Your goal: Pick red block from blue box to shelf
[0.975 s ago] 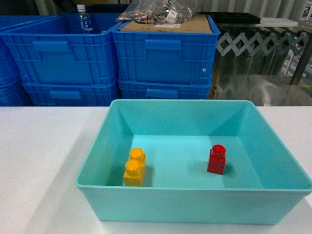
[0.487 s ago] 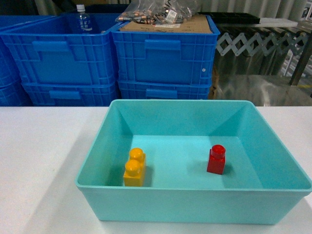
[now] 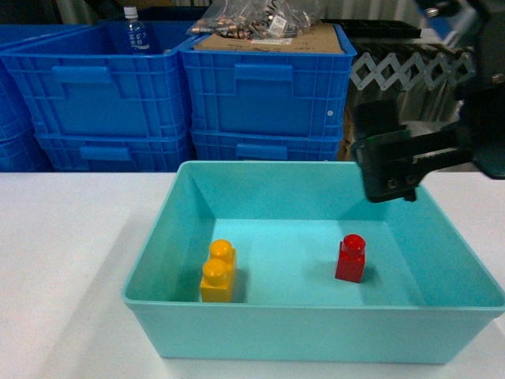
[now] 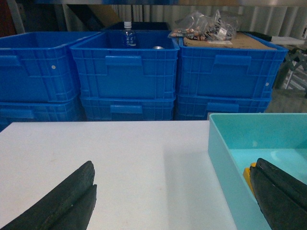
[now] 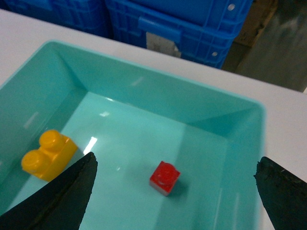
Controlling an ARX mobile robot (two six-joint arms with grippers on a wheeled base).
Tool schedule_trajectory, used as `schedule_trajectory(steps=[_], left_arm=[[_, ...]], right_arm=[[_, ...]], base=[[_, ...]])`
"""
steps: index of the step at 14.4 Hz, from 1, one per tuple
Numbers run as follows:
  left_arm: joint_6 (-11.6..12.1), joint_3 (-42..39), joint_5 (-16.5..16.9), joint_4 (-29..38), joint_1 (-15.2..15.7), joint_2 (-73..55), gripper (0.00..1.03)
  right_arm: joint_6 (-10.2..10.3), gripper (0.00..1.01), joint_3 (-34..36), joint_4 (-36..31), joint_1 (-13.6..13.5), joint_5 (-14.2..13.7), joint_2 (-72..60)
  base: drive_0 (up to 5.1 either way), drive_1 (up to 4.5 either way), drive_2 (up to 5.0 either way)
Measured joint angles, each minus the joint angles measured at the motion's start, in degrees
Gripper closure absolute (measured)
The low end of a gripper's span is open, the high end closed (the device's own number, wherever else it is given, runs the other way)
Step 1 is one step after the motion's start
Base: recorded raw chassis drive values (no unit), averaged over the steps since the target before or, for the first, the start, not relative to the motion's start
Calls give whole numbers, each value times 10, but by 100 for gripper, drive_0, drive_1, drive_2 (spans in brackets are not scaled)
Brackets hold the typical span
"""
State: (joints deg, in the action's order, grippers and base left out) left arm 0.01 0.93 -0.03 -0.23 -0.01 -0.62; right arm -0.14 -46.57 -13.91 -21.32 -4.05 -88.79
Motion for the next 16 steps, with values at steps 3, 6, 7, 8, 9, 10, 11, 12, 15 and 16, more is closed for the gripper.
schedule_trajectory(steps=[3,6,7,8,9,10,11,12,15,16], left_arm=[[0,0,0,0,0,0,5],[0,0,0,0,0,0,5],[0,0,0,0,0,0,5],[0,0,0,0,0,0,5],[0,0,0,0,0,0,5],[0,0,0,0,0,0,5],[0,0,0,0,0,0,5],[0,0,0,0,0,0,5],[0,0,0,0,0,0,5],[0,0,0,0,0,0,5]], right_arm=[[36,3,-56,55,-36,-19,-83],[53,3,-83,64,-48,-68,-146],[61,3,-92,66,-49,-74,-163],[66,3,-98,65,-49,-80,-175],[71,3,-105,67,-49,-81,-190],[78,3,-113,71,-47,-82,-204],[85,3,-124,73,-42,-85,-228],[94,3,-150,73,-33,-83,-264],[97,3,-165,79,-28,-82,-286],[98,3,-172,80,-26,-82,-299]], base=[[0,0,0],[0,0,0],[0,0,0],[0,0,0],[0,0,0],[0,0,0],[0,0,0],[0,0,0],[0,0,0],[0,0,0]])
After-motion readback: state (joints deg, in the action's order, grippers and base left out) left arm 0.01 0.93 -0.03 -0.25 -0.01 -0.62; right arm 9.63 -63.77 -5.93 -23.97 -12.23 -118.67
